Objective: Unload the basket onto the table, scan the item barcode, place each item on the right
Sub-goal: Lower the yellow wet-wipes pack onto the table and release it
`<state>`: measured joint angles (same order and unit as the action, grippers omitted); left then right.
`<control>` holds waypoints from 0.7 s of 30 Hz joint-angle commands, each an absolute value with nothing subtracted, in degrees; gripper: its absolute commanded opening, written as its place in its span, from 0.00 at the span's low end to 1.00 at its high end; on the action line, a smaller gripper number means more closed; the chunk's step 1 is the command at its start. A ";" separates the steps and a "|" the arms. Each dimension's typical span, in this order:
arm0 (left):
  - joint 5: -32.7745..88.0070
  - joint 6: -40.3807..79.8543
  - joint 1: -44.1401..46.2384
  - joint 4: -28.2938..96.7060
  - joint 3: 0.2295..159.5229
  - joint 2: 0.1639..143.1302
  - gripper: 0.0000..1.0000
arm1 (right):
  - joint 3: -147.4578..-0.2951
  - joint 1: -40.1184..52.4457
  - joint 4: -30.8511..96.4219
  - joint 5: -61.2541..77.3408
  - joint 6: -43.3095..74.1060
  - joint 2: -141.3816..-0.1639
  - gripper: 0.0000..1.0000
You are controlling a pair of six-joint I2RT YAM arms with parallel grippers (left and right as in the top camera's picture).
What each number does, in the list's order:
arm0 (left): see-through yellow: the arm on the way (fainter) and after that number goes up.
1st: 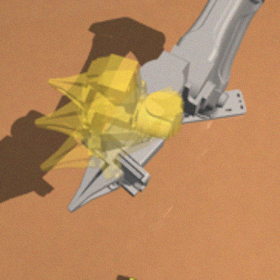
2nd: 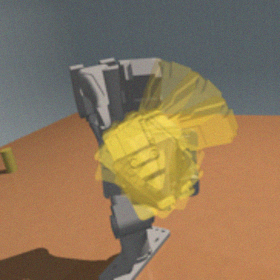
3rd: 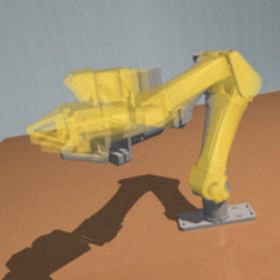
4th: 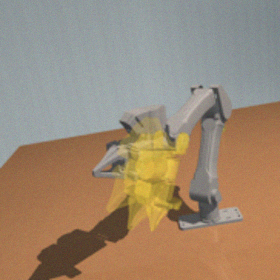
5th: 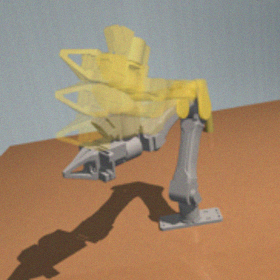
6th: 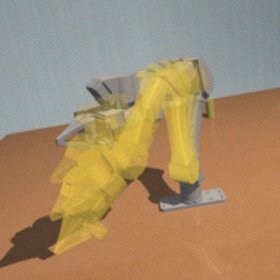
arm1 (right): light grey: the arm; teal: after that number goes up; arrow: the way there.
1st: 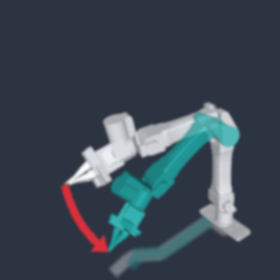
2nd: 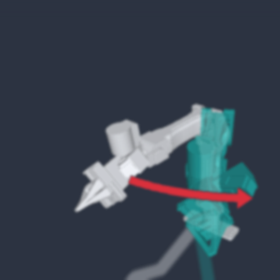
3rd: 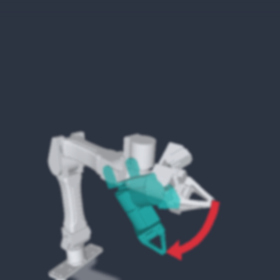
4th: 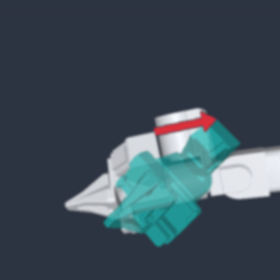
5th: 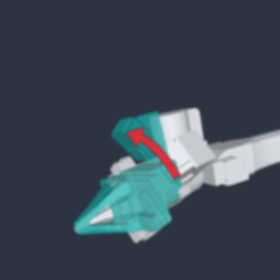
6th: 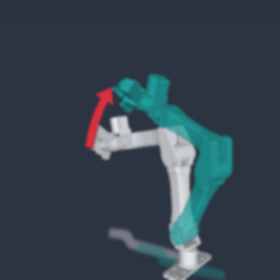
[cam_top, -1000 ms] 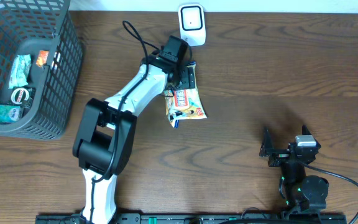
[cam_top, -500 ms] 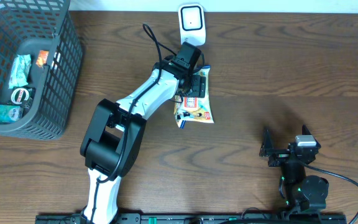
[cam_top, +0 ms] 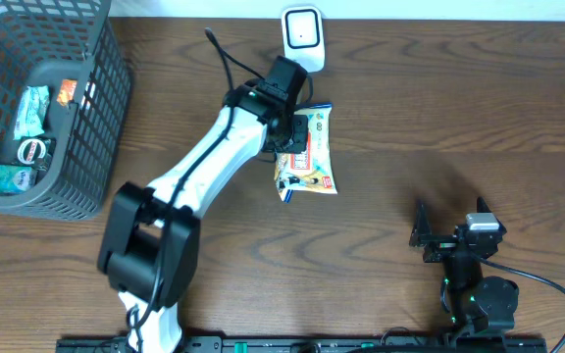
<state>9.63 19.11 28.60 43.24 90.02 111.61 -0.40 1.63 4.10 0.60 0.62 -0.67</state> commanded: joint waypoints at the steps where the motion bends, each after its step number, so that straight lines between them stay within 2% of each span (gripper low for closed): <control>1: 9.87 18.52 29.47 44.71 89.06 111.72 0.28 | -0.32 1.58 4.43 0.56 0.14 -0.32 0.99; 5: 9.87 18.52 30.72 44.14 85.49 112.68 0.22 | -0.32 1.58 4.43 0.56 0.14 -0.32 0.99; 14: 9.89 18.70 32.60 42.50 80.99 117.51 0.22 | -0.32 1.58 4.43 0.56 0.14 -0.32 0.99; 21: 9.87 18.68 32.38 44.77 84.12 114.98 0.22 | -0.32 1.58 4.43 0.56 0.14 -0.32 0.99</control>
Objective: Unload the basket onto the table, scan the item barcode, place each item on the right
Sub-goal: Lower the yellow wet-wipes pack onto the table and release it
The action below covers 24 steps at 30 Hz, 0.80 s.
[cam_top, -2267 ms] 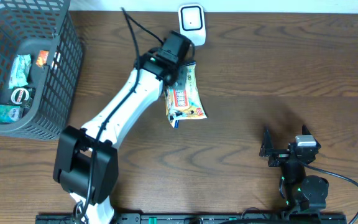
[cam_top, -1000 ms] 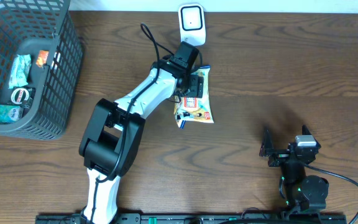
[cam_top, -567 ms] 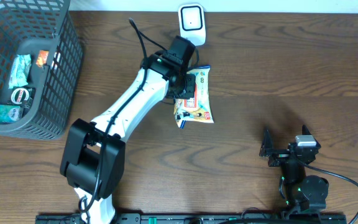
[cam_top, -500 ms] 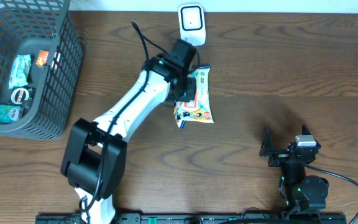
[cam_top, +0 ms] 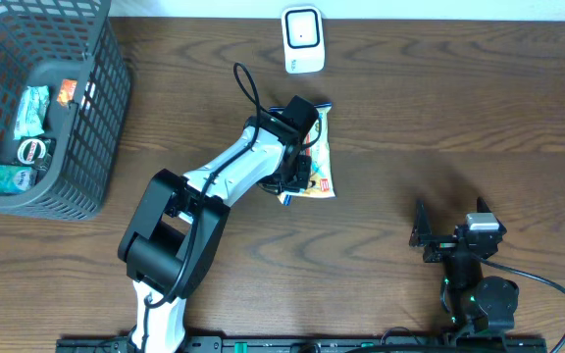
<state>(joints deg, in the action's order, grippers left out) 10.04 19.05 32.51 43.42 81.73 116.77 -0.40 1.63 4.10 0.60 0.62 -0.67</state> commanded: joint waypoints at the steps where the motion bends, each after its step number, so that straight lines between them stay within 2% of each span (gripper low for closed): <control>1: 9.87 18.65 32.38 44.77 84.64 114.17 0.22 | -0.32 1.58 4.43 0.56 0.14 -0.32 0.99; 10: 8.99 18.68 32.38 34.04 85.67 108.29 0.35 | -0.32 1.58 4.43 0.56 0.14 -0.32 0.99; 15: 1.34 18.68 32.38 27.88 85.62 109.71 0.37 | -0.32 1.58 4.43 0.56 0.14 -0.32 0.99; 24: 0.32 18.65 32.08 19.62 85.62 118.13 0.41 | -0.32 1.58 4.43 0.56 0.14 -0.32 0.99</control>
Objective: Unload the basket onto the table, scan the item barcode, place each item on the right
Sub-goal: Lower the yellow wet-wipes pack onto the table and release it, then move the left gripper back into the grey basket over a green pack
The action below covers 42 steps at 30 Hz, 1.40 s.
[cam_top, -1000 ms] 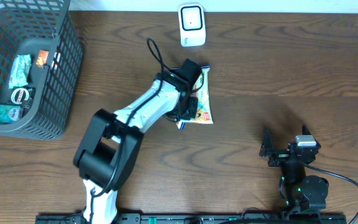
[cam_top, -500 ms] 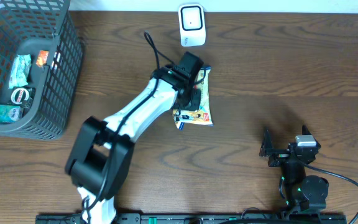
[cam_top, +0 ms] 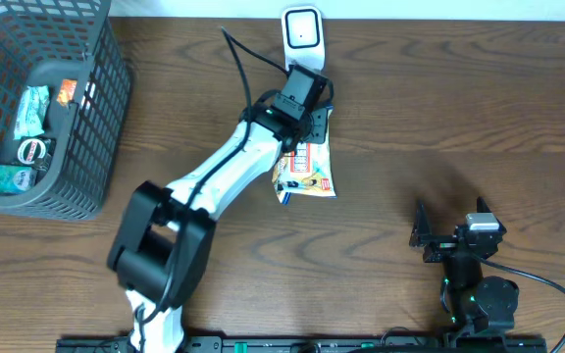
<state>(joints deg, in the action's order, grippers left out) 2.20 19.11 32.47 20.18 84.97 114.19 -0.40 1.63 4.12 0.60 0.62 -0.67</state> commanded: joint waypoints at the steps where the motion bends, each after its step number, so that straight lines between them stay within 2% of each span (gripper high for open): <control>1: 0.32 18.65 32.05 19.31 85.62 119.09 0.41 | -0.32 1.58 4.43 0.56 0.14 -0.32 0.99; 4: 0.30 17.96 31.81 18.65 85.62 121.36 0.47 | -0.32 1.58 4.43 0.56 0.14 -0.32 0.99; 9: 0.40 17.61 31.42 18.09 86.28 119.33 0.49 | -0.32 1.58 4.43 0.56 0.14 -0.32 0.99; 11: 0.40 17.63 31.42 18.09 86.63 116.95 0.56 | -0.32 1.58 4.43 0.56 0.14 -0.32 0.99; 16: 0.36 17.58 31.09 18.00 86.65 107.50 0.61 | -0.32 1.58 4.43 0.56 0.14 -0.32 0.99; 22: 0.36 17.56 28.47 17.91 86.65 95.18 0.75 | -0.32 1.58 4.43 0.56 0.14 -0.32 0.99; 27: 0.38 13.26 23.99 19.11 86.65 84.33 0.75 | -0.32 1.58 4.43 0.56 0.14 -0.32 0.99; 32: 0.36 2.24 17.04 18.20 86.65 76.18 0.75 | -0.32 1.58 4.43 0.56 0.14 -0.32 0.99; 35: 0.36 -0.25 9.63 18.81 87.64 73.95 0.76 | -0.32 1.58 4.40 0.56 0.14 -0.32 0.99; 38: 0.49 -0.82 0.71 21.63 91.26 74.63 0.77 | -0.32 1.58 4.43 0.56 0.14 -0.32 0.99; 42: 0.84 -4.91 -9.21 25.76 97.84 78.74 0.83 | -0.32 1.58 4.43 0.56 0.14 -0.32 0.99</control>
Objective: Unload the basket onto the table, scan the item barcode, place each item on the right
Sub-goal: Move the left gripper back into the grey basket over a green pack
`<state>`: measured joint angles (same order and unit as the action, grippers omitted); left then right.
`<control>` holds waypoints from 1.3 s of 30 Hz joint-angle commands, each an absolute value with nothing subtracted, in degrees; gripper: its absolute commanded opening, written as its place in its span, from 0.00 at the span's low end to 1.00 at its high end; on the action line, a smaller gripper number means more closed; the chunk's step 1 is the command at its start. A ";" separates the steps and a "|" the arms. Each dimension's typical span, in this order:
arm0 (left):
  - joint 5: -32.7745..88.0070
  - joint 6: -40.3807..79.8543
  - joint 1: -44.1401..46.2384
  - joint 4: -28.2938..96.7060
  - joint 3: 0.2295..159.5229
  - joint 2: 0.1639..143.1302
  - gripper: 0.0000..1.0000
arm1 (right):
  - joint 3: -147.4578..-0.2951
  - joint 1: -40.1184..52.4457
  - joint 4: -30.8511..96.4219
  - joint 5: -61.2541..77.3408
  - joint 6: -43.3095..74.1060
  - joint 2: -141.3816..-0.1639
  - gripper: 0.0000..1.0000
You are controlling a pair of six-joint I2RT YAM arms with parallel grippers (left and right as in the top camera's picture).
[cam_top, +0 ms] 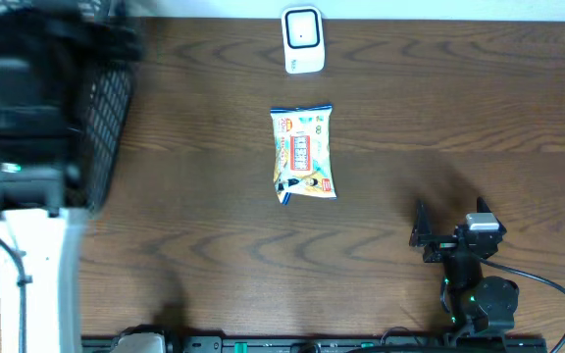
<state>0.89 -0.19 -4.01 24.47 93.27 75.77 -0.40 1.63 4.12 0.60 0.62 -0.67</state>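
Note:
A yellow and white snack packet (304, 152) lies flat on the wooden table, mid-table, with nothing touching it. The white barcode scanner (302, 39) stands at the far edge, straight behind the packet. My left arm (29, 245) is now at the far left, a large blurred shape rising over the basket. Its gripper is lost in the dark blur, so its state does not show. My right gripper (418, 226) rests near the front right, fingers apart and empty.
A dark wire basket (106, 118) stands at the far left, mostly covered by the blurred left arm. The right arm's base and cable (518, 284) sit at the front right.
My left arm was over the top of the packet beside the scanner. It is now far to the left over the basket. The packet stays flat on the table, now uncovered.
My left gripper stayed over the packet's upper end below the scanner through all three earlier moments, shifting slightly each time. The packet kept almost the same place. Now the arm is at the basket and the packet lies alone. The right arm never moved.

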 commanded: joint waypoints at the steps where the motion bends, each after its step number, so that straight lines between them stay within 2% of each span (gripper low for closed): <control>1: 0.89 -4.89 -11.00 26.46 99.11 79.85 0.83 | -0.32 1.58 4.43 0.56 0.14 -0.32 0.99; 4: 0.86 -4.89 -15.68 29.71 102.61 84.23 0.84 | -0.32 1.58 4.43 0.56 0.14 -0.32 0.99; 7: 0.80 -4.43 -19.86 31.57 103.09 88.49 0.90 | -0.32 1.58 4.43 0.56 0.14 -0.32 0.99; 14: 0.75 -4.49 -26.48 34.52 103.07 95.64 0.90 | -0.32 1.58 4.43 0.56 0.14 -0.32 0.99; 23: 0.58 -4.73 -33.63 44.75 102.98 104.25 0.89 | -0.32 1.58 4.43 0.56 0.14 -0.32 0.99; 31: -8.29 10.52 -34.70 47.77 102.24 107.92 0.89 | -0.32 1.58 4.43 0.56 0.14 -0.32 0.99; 39: -9.74 26.24 -34.70 48.71 100.18 111.55 0.89 | -0.32 1.58 4.43 0.56 0.14 -0.32 0.99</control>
